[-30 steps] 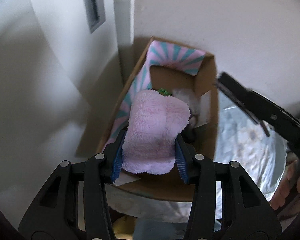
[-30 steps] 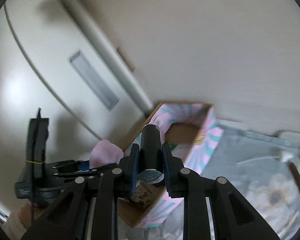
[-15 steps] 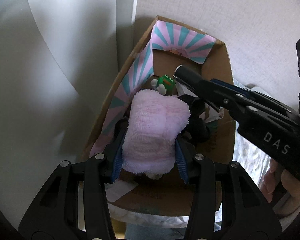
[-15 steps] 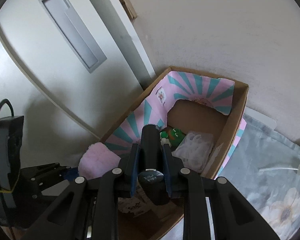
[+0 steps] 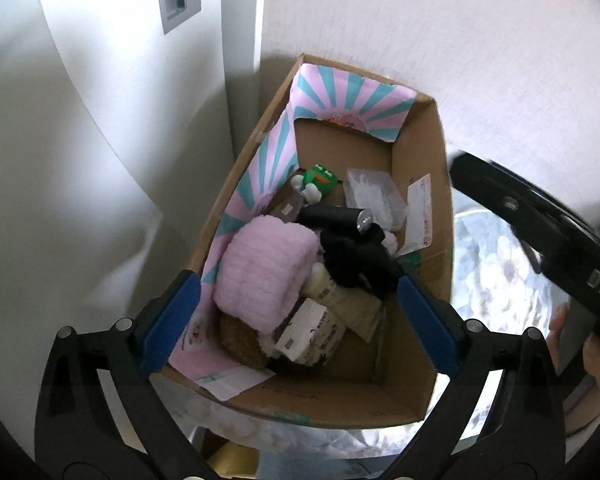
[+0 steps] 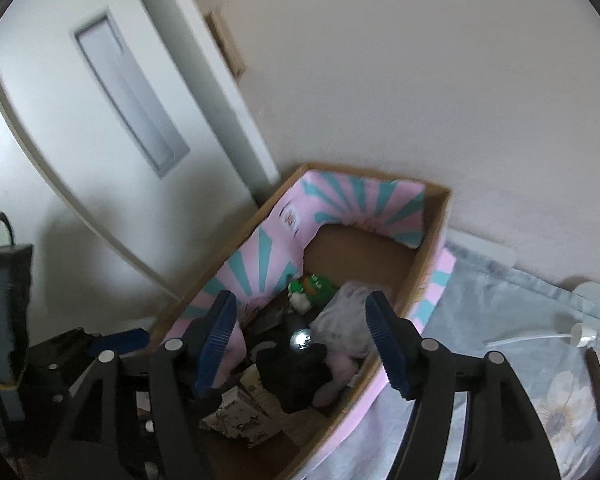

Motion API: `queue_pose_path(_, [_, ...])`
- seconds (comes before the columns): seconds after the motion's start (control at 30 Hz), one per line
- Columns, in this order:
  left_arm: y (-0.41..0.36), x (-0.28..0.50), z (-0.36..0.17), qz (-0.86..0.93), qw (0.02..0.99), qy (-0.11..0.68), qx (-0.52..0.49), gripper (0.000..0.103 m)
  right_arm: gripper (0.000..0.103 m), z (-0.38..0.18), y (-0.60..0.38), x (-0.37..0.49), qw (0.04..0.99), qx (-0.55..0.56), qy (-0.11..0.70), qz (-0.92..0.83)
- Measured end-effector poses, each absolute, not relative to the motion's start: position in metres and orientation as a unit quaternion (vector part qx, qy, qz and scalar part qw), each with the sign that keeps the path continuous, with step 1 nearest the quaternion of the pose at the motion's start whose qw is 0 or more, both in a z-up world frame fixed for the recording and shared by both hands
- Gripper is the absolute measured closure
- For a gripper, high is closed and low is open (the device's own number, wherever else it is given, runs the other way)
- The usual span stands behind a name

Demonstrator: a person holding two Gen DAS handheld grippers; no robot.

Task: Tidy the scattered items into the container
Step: 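Carry headband and black tube into the cardboard box and open both tools, then grasp the white spray pump with the left tool while the right grasps the brown stick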

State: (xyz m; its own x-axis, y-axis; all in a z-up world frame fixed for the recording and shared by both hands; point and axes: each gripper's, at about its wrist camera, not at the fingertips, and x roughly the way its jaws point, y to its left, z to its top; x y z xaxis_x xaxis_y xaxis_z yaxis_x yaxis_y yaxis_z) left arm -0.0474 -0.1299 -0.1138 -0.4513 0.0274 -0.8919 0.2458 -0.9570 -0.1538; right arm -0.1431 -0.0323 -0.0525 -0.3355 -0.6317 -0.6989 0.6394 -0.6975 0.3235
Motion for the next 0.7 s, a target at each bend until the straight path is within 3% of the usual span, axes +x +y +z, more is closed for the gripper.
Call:
queue_pose_path(0.23, [-0.11, -0.055, -0.093, -0.841, 0.01, 0.192, 0.506, 0.002, 0.038, -0.048, 0.037, -0.129, 0.329, 0.396, -0.021, -0.857])
queue_pose_path(0.7, [0.014, -0.092, -0.087, -0.844, -0.06, 0.078, 0.527, 0.001, 0.038, -0.047, 0.205, -0.135, 0.17, 0.385, -0.035, -0.906])
